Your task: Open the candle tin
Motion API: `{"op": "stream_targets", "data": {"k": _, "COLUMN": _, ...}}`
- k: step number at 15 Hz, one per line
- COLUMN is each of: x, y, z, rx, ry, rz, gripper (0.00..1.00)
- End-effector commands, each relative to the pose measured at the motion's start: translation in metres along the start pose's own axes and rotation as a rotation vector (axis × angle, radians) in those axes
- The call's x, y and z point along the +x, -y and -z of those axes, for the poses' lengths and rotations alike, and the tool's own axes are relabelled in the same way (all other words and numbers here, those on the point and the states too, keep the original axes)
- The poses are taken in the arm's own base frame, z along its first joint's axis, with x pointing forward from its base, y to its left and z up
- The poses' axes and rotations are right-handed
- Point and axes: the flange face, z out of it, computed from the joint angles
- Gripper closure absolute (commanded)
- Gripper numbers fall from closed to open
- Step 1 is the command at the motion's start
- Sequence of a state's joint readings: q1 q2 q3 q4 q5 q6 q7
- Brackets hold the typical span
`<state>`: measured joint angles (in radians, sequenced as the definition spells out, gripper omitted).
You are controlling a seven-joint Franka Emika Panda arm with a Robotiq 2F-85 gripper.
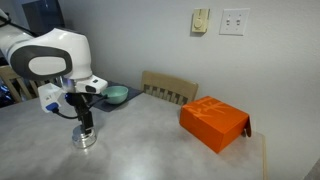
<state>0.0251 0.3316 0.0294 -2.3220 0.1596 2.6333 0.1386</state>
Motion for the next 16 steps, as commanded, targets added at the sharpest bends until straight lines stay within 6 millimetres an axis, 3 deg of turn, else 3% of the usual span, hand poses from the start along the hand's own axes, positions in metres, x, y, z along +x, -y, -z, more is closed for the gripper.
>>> {"op": "stream_targets", "data": {"k": 1, "x": -0.006, "y": -0.005, "z": -0.012, "rx": -0.019, "ry": -0.014, "rz": -0.070, "gripper": 0.00}}
{"op": "stream_targets", "data": {"k": 7, "x": -0.009, "y": -0.012, "z": -0.012, "rx": -0.044, "ry": -0.039, "rz": -0.146, "gripper": 0.00}}
{"op": "stream_targets", "data": {"k": 8, "x": -0.010, "y": -0.012, "z": -0.011, "rx": -0.047, "ry": -0.044, "rz": -0.155, "gripper": 0.25}}
{"op": "stream_targets", "data": {"k": 9, "x": -0.011, "y": -0.011, "z": -0.011, "rx": -0.047, "ry": -0.048, "rz": -0.161, "gripper": 0.27}}
{"op": "stream_targets", "data": {"k": 13, "x": -0.011, "y": -0.006, "z": -0.007, "rx": -0.046, "ry": -0.059, "rz": -0.177, "gripper": 0.55}}
{"op": "stream_targets", "data": {"k": 16, "x": -0.012, "y": -0.001, "z": -0.007, "rx": -0.053, "ry": -0.056, "rz": -0.187, "gripper": 0.57}}
